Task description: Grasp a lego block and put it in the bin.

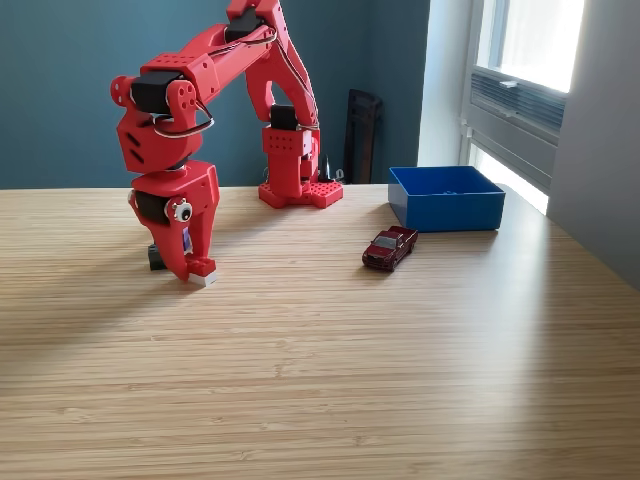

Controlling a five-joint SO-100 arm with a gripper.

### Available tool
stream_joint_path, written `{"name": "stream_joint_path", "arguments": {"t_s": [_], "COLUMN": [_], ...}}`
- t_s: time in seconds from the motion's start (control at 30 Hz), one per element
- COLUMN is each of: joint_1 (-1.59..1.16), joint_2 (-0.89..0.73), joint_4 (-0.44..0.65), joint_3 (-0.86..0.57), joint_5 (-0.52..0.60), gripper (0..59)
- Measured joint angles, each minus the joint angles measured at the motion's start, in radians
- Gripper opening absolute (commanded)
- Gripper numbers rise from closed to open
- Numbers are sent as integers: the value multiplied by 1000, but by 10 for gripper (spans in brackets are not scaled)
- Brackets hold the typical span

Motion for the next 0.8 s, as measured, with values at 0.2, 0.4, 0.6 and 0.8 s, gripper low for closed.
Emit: {"name": "stream_joint_path", "arguments": {"t_s": [0.2, 0.4, 0.6, 0.8], "joint_1": [-92, -239, -466, -769], "joint_2": [87, 327, 534, 658], "joint_4": [57, 91, 110, 110], "joint_3": [18, 120, 268, 382], "joint_5": [0, 0, 20, 75], "gripper": [1, 0, 0, 0]}}
